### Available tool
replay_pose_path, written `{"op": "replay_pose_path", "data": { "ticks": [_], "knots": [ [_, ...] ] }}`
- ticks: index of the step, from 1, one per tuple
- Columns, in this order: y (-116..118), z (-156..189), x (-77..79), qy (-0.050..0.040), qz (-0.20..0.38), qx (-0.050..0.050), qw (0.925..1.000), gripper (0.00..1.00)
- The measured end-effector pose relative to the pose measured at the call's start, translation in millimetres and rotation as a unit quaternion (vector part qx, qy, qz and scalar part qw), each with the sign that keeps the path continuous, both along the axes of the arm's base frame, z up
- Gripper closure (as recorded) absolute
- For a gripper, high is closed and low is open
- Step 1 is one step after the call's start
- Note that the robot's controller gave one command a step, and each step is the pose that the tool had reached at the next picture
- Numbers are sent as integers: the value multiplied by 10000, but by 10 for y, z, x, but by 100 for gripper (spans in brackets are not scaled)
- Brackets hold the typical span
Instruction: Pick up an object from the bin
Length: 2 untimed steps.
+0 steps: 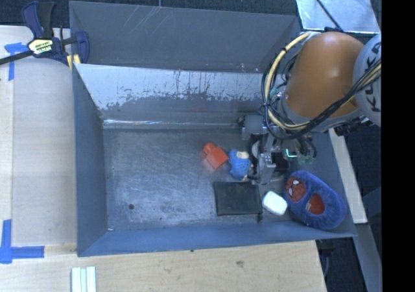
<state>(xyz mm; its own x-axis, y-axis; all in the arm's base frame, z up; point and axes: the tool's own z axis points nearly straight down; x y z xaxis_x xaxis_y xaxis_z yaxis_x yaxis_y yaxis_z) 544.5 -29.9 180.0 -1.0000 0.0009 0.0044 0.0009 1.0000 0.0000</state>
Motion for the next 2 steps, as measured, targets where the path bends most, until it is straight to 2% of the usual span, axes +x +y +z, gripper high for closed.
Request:
{"op": "replay_pose_path", "data": {
  "ticks": [1,2],
  "knots": [
    [400,-1142,349,-9,-69,7,10000,0],
    [381,-1079,372,-55,-76,1,10000,100]
  ]
}}
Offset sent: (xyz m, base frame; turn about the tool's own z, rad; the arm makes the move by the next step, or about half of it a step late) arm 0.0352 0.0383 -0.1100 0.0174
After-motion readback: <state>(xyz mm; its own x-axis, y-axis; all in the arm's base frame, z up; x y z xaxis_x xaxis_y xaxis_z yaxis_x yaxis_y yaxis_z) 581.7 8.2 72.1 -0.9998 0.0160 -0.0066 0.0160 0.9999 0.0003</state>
